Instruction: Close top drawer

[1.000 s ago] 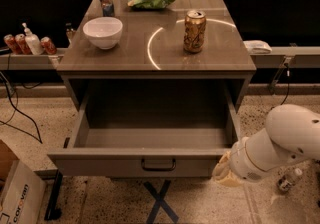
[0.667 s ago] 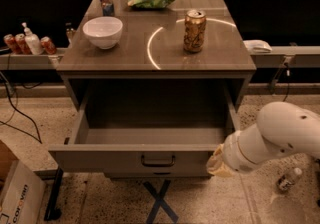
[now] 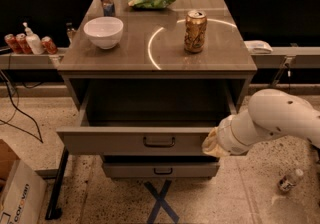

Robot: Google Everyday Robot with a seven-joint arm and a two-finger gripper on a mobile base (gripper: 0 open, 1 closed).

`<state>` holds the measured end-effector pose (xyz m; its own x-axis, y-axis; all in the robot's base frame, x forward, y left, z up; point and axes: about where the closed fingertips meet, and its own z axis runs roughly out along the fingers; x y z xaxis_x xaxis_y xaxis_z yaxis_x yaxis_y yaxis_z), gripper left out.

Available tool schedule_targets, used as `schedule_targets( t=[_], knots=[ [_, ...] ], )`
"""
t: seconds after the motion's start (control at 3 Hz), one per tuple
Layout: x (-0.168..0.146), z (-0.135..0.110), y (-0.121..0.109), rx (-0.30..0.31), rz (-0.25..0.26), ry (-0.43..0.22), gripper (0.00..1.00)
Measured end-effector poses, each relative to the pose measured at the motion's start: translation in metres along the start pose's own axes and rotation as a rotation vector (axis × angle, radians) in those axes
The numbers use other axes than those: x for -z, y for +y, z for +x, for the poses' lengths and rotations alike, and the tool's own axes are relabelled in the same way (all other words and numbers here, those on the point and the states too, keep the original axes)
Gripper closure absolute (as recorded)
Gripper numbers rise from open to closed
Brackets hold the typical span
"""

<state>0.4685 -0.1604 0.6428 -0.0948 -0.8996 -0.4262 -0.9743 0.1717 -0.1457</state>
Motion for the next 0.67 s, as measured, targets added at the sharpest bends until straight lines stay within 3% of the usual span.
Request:
schedule_targets(
  t=[0.67],
  knots=[
    [-0.0055, -0.0019, -0.0123, 0.006, 0.041, -0.02, 1.0]
  ],
)
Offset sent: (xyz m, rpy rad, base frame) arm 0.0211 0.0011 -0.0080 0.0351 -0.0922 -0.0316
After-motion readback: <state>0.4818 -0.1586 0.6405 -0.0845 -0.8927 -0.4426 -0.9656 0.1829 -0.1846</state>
